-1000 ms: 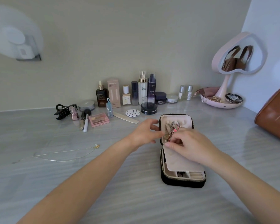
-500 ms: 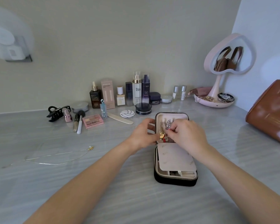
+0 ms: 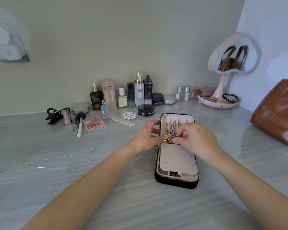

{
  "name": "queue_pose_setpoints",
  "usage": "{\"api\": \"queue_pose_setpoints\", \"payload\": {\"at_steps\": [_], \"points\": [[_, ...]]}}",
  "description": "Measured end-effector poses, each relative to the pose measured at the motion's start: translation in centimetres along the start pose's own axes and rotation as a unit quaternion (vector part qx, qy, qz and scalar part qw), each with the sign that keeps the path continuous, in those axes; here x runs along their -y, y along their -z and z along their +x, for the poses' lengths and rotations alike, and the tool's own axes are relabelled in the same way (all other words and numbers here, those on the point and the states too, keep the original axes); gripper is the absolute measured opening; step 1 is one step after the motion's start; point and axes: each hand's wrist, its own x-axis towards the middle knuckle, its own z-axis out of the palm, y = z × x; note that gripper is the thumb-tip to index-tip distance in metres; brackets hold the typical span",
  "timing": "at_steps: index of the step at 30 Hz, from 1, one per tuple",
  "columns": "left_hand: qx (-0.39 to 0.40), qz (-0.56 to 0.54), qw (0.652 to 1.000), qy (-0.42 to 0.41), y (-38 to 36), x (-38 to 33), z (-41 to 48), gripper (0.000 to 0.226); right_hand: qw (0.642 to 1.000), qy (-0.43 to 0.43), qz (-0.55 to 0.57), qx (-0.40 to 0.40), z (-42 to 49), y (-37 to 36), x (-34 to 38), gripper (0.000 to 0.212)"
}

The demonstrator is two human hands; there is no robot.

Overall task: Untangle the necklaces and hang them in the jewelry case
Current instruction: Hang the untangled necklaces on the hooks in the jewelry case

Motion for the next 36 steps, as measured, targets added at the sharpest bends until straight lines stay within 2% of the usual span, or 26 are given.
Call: {"api": "queue_pose_setpoints", "payload": {"at_steps": [3, 7, 9, 16, 19, 22, 28, 31, 36], "points": [[0.015, -0.013, 1.0, 0.006, -0.1, 0.1, -0.1, 0.065, 1.0, 0.005, -0.008, -0.013, -0.1, 0.1, -0.4, 0.027], [0.026, -0.031, 0.999, 0.013, -0.2, 0.3, -0.3, 0.066, 0.995, -0.014, 0.057, -0.082, 0.2, 0.3, -1.5, 0.037], [0.031, -0.039, 0.999, 0.022, -0.2, 0.3, -0.5, 0.065, 0.995, -0.019, 0.069, -0.069, 0.3, 0.2, -1.8, 0.041], [0.04, -0.043, 0.998, 0.036, 0.1, 0.4, -0.5, 0.07, 0.996, -0.003, 0.082, -0.019, -0.3, -0.5, -2.0, 0.035], [0.045, 0.011, 0.998, 0.035, 0.8, 0.1, -1.3, 0.068, 0.997, 0.022, 0.069, 0.01, -0.5, -0.5, -1.9, 0.031], [0.035, 0.099, 0.994, 0.02, 2.8, 0.1, -2.9, 0.053, 0.998, 0.04, 0.046, 0.03, -0.5, -0.2, -1.7, 0.031], [-0.025, 0.26, 0.965, 0.009, 11.4, 2.4, -7.1, 0.032, 0.995, 0.073, 0.021, 0.061, -0.2, 0.1, 0.4, 0.025], [-0.065, 0.345, 0.935, 0.057, 16.7, 3.8, -9.5, 0.038, 0.994, 0.076, -0.001, 0.083, -0.2, 0.0, 0.9, 0.024], [-0.071, 0.365, 0.913, 0.169, 24.3, 5.2, -14.2, 0.047, 0.992, 0.093, 0.013, 0.078, 0.0, -0.2, 1.6, 0.023]]}}
